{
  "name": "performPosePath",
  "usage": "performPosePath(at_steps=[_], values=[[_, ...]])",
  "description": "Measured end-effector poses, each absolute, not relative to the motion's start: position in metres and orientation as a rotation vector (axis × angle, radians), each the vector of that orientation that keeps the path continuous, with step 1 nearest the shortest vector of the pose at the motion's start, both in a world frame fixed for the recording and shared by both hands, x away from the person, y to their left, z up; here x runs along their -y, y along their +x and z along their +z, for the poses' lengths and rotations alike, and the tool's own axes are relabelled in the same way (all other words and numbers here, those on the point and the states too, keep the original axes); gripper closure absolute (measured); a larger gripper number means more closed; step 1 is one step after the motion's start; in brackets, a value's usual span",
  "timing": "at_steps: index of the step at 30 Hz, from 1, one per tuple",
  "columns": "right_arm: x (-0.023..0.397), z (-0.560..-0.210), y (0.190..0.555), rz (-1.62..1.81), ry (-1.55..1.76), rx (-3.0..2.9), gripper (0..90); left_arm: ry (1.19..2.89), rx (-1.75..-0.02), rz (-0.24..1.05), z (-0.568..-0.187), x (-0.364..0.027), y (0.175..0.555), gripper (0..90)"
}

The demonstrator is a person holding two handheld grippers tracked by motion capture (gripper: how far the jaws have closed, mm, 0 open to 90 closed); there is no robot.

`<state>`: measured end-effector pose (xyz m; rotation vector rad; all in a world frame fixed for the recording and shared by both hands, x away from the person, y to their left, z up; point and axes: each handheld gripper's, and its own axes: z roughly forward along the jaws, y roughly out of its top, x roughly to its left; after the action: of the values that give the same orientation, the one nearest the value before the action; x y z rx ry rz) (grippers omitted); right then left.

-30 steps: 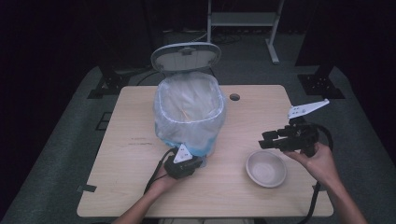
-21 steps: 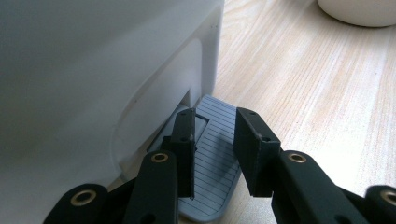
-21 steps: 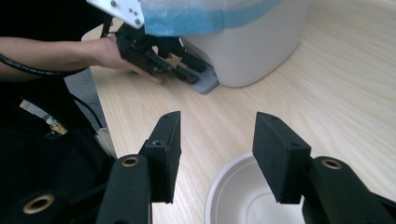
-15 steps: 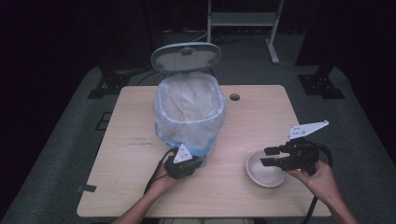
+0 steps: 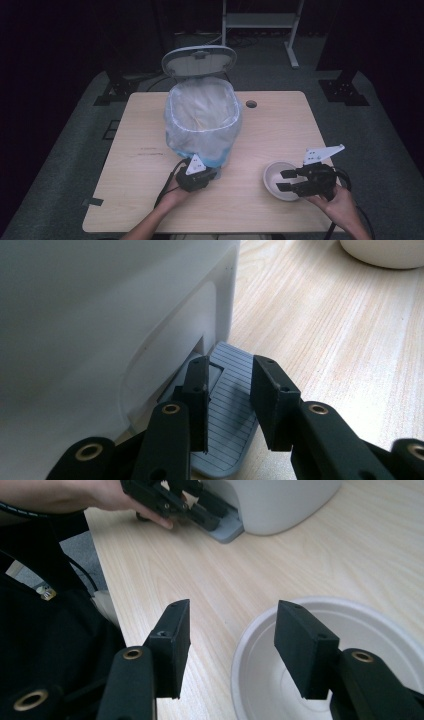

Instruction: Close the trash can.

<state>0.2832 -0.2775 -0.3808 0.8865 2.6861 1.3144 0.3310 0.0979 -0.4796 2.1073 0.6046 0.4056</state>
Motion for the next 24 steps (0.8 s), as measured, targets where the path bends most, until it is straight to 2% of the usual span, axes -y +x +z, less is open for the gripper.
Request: performPosePath(at_steps=[24], values=[[0.267,-0.425,0.272,1.136,0.873,-2.735,46.4,2.108,-0.605,0.404,-0.480,-0.098,0.331,69.0]])
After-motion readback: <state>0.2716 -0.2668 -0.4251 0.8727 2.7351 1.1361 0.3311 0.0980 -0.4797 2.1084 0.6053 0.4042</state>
